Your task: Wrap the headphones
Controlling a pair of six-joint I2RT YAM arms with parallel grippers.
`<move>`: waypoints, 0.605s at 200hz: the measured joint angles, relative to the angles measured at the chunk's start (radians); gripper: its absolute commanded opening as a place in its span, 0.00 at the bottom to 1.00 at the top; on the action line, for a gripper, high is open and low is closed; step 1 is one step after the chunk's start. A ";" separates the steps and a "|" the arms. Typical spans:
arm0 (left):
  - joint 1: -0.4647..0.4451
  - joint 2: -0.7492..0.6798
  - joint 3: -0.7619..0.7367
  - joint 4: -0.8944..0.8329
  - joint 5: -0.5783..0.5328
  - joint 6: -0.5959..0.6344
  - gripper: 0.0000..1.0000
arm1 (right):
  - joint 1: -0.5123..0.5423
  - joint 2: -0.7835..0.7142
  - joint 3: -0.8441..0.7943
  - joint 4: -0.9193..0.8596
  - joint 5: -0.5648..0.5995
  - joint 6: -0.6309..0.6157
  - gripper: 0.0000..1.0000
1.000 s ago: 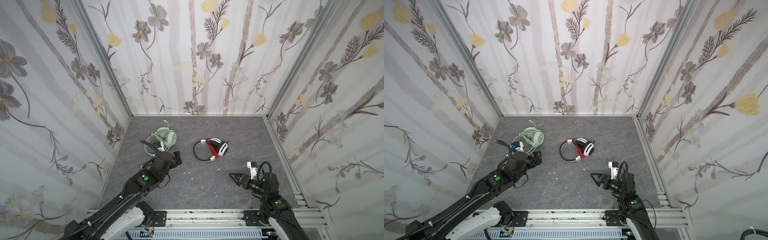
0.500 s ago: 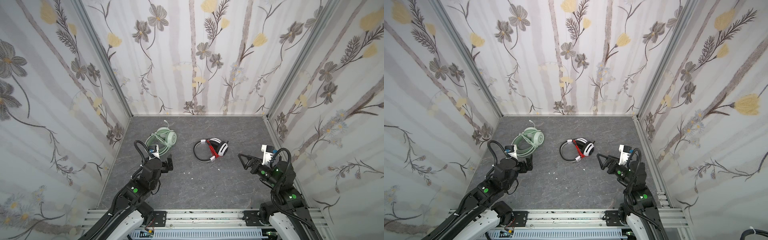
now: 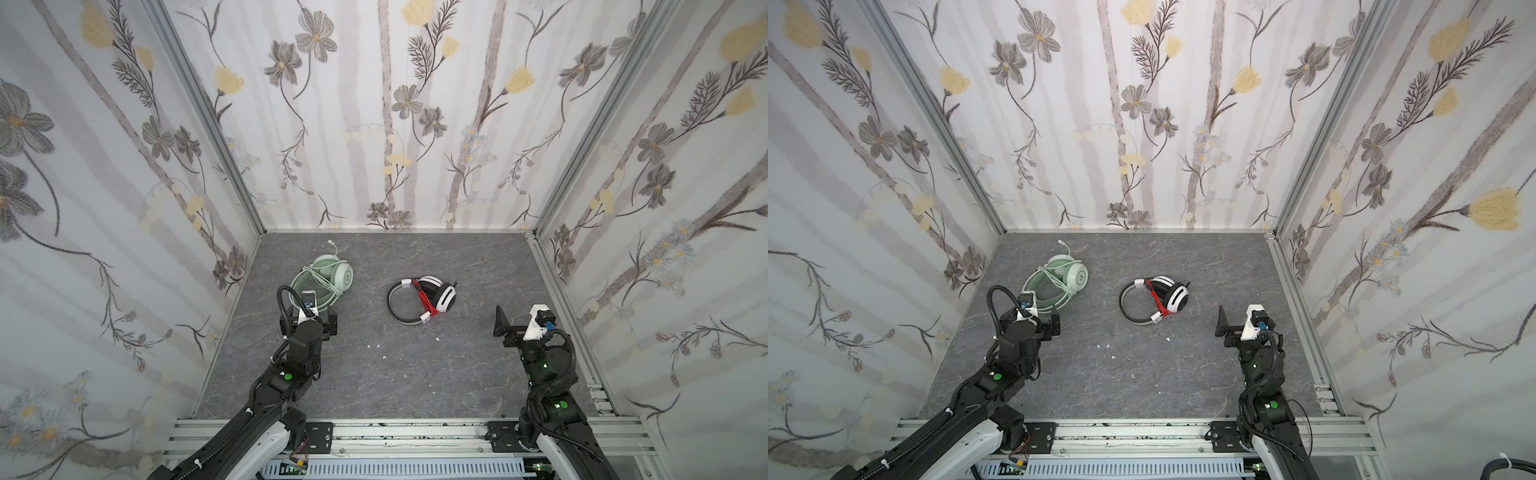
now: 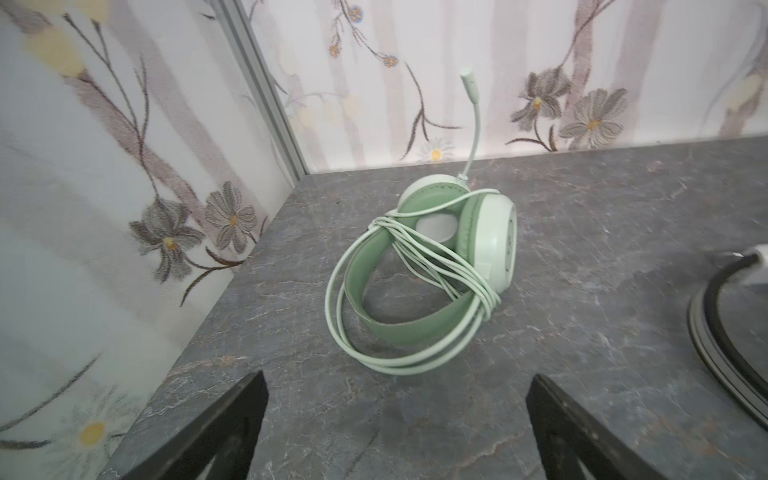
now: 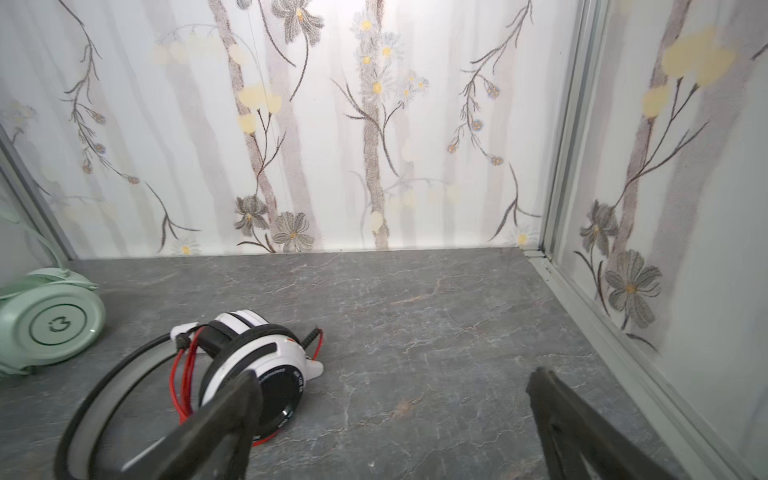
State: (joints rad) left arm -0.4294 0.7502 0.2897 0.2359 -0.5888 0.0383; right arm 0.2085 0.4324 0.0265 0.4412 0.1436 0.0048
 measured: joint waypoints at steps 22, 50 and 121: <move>0.088 0.126 -0.011 0.097 0.014 0.010 1.00 | 0.000 0.024 -0.021 0.262 0.042 -0.077 1.00; 0.139 0.278 -0.025 0.215 0.005 -0.009 1.00 | 0.000 0.140 -0.021 0.493 0.064 -0.111 1.00; 0.230 0.533 -0.021 0.493 0.095 -0.008 1.00 | -0.007 0.650 -0.022 0.940 0.037 -0.117 1.00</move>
State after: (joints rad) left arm -0.1997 1.2827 0.2687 0.7288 -0.4938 0.0307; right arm 0.2016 1.0824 0.0048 1.3811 0.1802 -0.1127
